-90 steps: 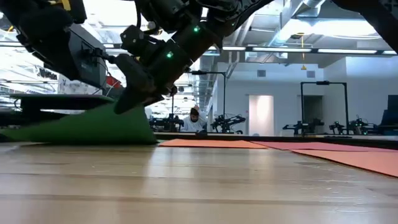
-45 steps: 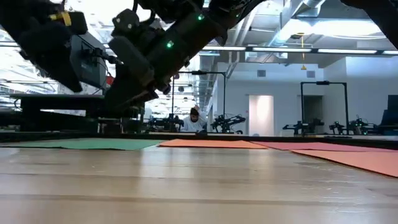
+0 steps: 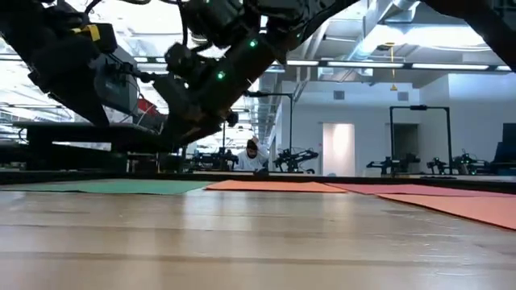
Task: Organize paper
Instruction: Put the green paper on the top left of the table
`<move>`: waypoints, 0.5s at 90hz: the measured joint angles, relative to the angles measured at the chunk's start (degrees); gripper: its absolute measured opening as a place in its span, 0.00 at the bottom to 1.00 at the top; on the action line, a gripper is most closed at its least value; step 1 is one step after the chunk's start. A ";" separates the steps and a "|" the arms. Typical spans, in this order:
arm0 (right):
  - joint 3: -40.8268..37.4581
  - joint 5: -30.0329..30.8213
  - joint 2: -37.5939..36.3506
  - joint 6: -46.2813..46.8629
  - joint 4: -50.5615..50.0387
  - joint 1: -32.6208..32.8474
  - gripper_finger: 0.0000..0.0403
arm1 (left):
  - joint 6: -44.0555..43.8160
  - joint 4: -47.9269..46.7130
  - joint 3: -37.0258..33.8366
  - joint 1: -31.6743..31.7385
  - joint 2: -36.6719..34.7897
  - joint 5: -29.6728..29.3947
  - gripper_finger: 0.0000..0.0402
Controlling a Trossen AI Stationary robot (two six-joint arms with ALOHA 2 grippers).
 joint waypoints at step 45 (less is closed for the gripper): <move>0.06 15.44 -9.84 -5.99 -11.05 9.82 0.22 | 16.73 5.97 0.02 19.26 0.00 15.46 0.00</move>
